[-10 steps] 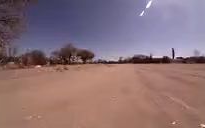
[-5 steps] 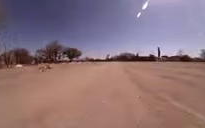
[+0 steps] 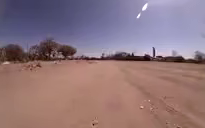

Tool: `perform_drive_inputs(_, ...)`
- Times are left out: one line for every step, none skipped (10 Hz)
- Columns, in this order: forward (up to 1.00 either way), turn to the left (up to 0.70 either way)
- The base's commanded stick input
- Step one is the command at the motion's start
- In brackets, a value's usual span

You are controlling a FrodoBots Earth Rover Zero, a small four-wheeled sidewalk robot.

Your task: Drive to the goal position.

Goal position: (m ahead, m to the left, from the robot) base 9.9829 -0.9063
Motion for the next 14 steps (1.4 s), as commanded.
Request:
perform_drive_inputs(1.0, 0.0)
perform_drive_inputs(1.0, 0.0)
perform_drive_inputs(1.0, 0.0)
perform_drive_inputs(1.0, 0.0)
perform_drive_inputs(1.0, 0.0)
perform_drive_inputs(1.0, 0.0)
perform_drive_inputs(1.0, 0.0)
perform_drive_inputs(1.0, 0.0)
perform_drive_inputs(1.0, 0.0)
perform_drive_inputs(1.0, 0.0)
perform_drive_inputs(1.0, 0.0)
perform_drive_inputs(1.0, 0.0)
perform_drive_inputs(1.0, 0.0)
perform_drive_inputs(1.0, 0.0)
